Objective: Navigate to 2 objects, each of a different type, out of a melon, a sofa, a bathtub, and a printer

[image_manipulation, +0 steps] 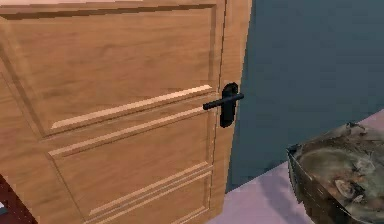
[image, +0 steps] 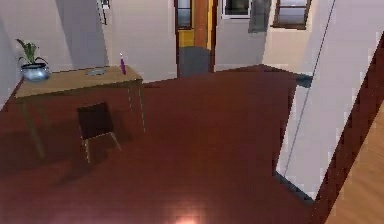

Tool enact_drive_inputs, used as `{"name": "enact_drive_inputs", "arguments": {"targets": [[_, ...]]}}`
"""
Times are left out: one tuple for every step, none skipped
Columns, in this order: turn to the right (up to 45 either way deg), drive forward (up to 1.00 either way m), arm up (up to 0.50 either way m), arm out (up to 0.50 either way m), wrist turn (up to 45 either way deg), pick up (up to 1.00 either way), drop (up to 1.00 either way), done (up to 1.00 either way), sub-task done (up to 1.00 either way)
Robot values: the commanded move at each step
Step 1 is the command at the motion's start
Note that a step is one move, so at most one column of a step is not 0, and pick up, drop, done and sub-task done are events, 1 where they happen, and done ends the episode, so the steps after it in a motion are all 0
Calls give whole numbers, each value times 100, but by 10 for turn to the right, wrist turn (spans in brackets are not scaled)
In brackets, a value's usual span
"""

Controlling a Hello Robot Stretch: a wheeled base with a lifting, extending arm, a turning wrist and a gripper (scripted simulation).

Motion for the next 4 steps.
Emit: {"name": "enact_drive_inputs", "arguments": {"targets": [[-60,0,0,0,0,0,0,0,0],[0,50,0,0,0,0,0,0,0],[180,0,0,0,0,0,0,0,0],[0,100,0,0,0,0,0,0,0]]}}
